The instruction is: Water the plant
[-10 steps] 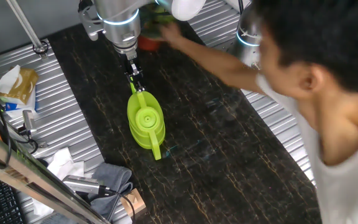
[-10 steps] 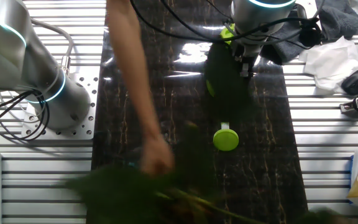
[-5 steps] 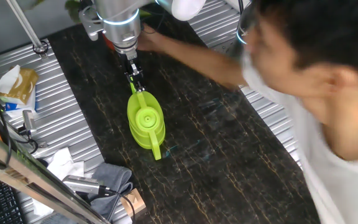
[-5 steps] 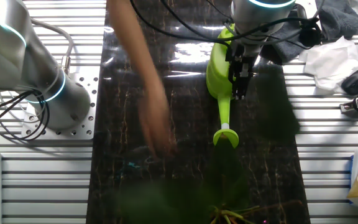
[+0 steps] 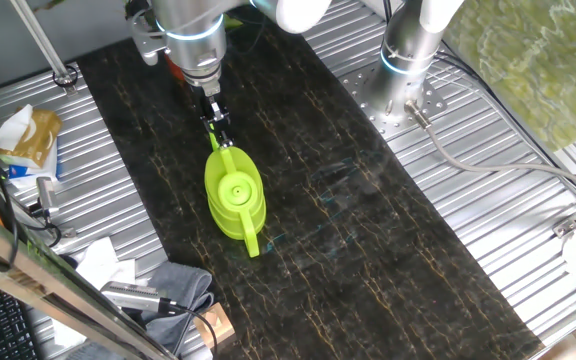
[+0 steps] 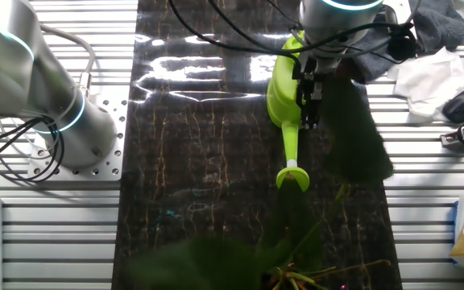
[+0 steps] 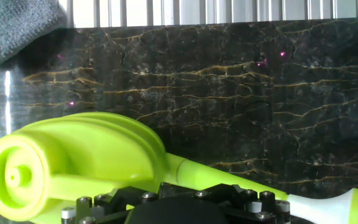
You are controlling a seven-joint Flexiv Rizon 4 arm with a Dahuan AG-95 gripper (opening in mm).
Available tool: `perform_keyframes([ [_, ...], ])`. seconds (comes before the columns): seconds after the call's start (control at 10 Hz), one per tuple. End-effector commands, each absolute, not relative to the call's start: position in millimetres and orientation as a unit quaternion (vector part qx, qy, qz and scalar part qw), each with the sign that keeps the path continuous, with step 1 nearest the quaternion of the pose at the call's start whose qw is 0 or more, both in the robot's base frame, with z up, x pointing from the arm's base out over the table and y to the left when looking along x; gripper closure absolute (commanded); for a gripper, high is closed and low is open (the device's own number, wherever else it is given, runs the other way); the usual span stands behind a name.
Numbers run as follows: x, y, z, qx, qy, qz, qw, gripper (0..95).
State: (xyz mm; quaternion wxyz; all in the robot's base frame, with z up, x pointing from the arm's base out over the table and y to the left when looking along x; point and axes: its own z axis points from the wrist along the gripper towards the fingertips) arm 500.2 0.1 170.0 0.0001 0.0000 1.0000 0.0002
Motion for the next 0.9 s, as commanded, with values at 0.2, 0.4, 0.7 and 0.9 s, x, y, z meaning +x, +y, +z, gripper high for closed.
perform_keyframes([
  [0.2, 499.9, 0.2, 170.5, -0.176, 0.984, 0.012, 0.026, 95.0],
  [0.4, 499.8, 0.5, 171.2, -0.175, 0.984, 0.011, 0.026, 95.0],
  [0.7, 499.7, 0.6, 171.4, -0.173, 0.985, 0.01, 0.025, 95.0],
  [0.9, 499.7, 0.6, 171.4, -0.172, 0.985, 0.009, 0.025, 95.0],
])
